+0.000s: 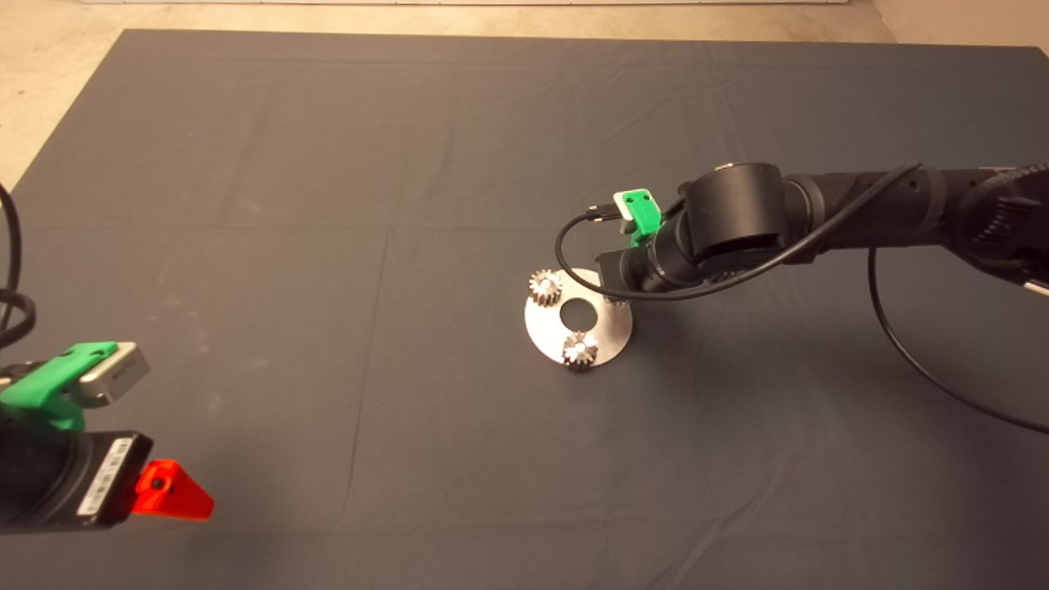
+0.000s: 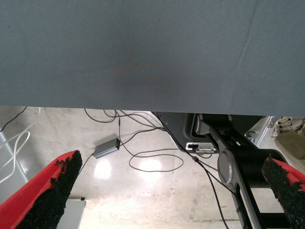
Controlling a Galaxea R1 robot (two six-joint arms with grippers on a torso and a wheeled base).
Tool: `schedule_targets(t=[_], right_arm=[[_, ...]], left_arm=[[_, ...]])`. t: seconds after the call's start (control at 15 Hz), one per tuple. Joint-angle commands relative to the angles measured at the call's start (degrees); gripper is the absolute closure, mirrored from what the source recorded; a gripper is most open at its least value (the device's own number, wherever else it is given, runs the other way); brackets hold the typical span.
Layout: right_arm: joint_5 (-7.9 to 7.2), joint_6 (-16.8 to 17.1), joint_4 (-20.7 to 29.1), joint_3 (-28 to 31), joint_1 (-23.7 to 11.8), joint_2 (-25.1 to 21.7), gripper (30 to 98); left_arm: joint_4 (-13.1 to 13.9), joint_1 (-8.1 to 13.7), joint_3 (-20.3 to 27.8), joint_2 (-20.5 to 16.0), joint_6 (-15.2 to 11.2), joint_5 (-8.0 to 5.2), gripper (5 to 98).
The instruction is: Remove an incorrectly installed larger gear and replace it with the correct smaller gear
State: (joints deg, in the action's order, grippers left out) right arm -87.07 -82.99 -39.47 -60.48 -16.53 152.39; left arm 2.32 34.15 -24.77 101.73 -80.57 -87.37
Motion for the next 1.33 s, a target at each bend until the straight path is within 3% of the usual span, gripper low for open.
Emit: schedule_targets(t=[0.0, 0.33, 1.27], right_arm=[[-7.94, -0.2, -0.7, 0.7, -0.6, -0.2, 85.8], [-7.94, -0.2, -0.6, 0.6, -0.6, -0.3, 80.1], [-7.94, -0.2, -0.5, 1.3, -1.8, -0.5, 80.0]], left_arm=[[-0.3, 0.0, -0.2, -0.4, 0.1, -7.63, 5.4], [-0.3, 0.0, -0.2, -0.4, 0.0, -7.63, 5.4], [-0.3, 0.0, -0.3, -0.5, -0.1, -7.63, 5.4]])
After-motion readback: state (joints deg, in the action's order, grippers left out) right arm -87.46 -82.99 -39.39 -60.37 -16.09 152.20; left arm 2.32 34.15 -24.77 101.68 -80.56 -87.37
